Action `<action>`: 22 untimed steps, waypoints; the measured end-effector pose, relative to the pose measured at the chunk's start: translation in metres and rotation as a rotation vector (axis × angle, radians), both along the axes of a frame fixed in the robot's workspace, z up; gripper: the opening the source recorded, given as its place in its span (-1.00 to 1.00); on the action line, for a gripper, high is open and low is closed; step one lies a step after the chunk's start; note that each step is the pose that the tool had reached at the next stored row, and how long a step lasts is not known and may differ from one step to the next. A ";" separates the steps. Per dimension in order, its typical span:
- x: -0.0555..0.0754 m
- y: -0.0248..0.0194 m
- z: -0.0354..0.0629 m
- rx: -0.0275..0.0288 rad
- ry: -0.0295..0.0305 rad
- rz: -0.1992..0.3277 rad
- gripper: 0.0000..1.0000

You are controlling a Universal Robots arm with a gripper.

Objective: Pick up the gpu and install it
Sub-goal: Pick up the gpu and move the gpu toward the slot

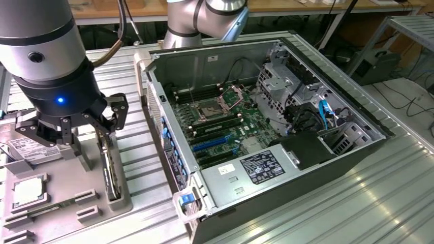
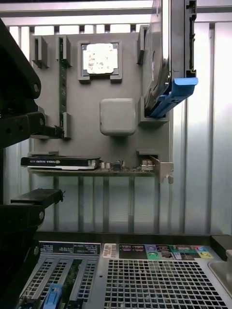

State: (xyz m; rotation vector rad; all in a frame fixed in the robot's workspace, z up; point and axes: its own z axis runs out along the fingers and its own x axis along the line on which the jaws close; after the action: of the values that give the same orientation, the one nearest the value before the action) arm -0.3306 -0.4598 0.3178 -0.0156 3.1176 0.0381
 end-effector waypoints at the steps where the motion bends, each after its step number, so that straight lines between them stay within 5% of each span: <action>1: 0.000 0.0000 -0.0011 0.0000 0.0000 0.000 0.08; 22: 0.002 0.0031 -0.0244 -0.0041 0.0001 0.000 0.08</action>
State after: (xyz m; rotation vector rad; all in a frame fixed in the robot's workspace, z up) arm -0.3289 -0.4567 0.2933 -0.0157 3.1178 0.0318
